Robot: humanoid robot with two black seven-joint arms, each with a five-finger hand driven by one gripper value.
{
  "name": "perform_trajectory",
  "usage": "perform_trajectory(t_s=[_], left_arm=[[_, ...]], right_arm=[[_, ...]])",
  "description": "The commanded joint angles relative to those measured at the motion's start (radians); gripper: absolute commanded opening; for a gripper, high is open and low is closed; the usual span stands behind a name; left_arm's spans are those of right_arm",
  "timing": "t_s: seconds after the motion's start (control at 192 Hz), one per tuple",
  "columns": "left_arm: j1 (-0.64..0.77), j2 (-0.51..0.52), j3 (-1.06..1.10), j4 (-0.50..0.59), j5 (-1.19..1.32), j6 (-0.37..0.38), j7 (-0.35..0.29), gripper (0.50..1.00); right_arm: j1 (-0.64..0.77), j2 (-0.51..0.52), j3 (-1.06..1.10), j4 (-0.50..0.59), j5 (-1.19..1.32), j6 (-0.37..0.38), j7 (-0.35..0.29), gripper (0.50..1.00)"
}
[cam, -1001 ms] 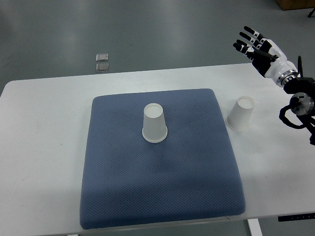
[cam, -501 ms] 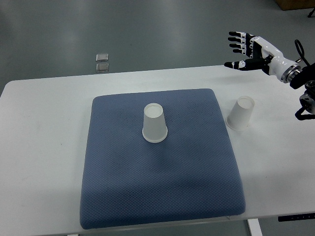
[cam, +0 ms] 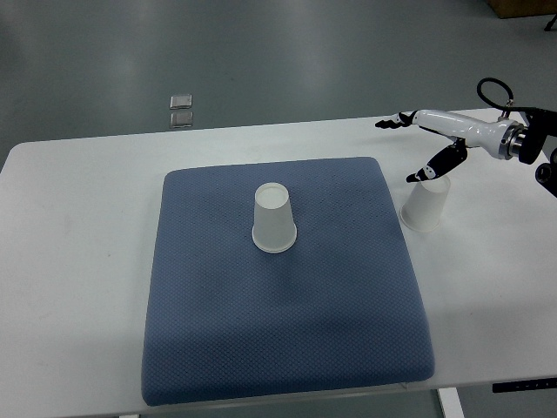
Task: Stack paper cups
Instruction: 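Lower the right hand over the white paper cup beside the pad, then close the right hand fingers around the white paper cup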
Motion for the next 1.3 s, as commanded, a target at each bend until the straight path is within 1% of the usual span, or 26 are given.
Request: perform_trajectory(t_s=[0.0,0.083,0.203,0.422,0.626,0.808,0.866,0.949,1.006,1.142,1.199,1.262,1.293], left_arm=[[0.000,0.000,0.000,0.000,0.000,0.001,0.000,1.000],[0.001,0.000,0.000,0.000,0.000,0.000,0.000,1.000],[0.000,0.000,0.000,0.000,0.000,0.000,0.000,1.000],[0.000,0.000,0.000,0.000,0.000,0.000,0.000,1.000],[0.000,0.000,0.000,0.000,0.000,0.000,0.000,1.000],[0.000,0.000,0.000,0.000,0.000,0.000,0.000,1.000],[0.000,0.000,0.000,0.000,0.000,0.000,0.000,1.000],[0.000,0.000,0.000,0.000,0.000,0.001,0.000,1.000],[0.001,0.000,0.000,0.000,0.000,0.000,0.000,1.000],[0.000,0.000,0.000,0.000,0.000,0.000,0.000,1.000],[0.000,0.000,0.000,0.000,0.000,0.000,0.000,1.000],[0.000,0.000,0.000,0.000,0.000,0.000,0.000,1.000],[0.000,0.000,-0.001,0.000,0.000,0.000,0.000,1.000]], right_arm=[[0.003,-0.008,-0.032,0.002,-0.042,-0.007,0.000,0.913],[0.003,-0.016,-0.054,0.002,-0.064,-0.012,0.000,0.913],[0.012,-0.019,-0.091,0.000,-0.087,-0.038,0.000,0.913],[0.017,-0.034,-0.178,-0.014,-0.116,-0.116,-0.001,0.913],[0.029,-0.036,-0.230,-0.049,-0.154,-0.187,0.000,0.911],[0.029,-0.034,-0.239,-0.067,-0.156,-0.208,-0.001,0.901],[0.030,-0.034,-0.252,-0.073,-0.162,-0.213,-0.001,0.881],[0.032,-0.034,-0.262,-0.075,-0.160,-0.222,-0.001,0.866],[0.032,-0.033,-0.264,-0.075,-0.160,-0.223,0.000,0.838],[0.032,-0.030,-0.264,-0.075,-0.159,-0.222,0.000,0.821],[0.032,-0.030,-0.264,-0.075,-0.159,-0.222,0.002,0.803],[0.032,-0.028,-0.265,-0.075,-0.159,-0.222,0.002,0.795],[0.032,-0.027,-0.265,-0.075,-0.159,-0.222,0.002,0.774]])
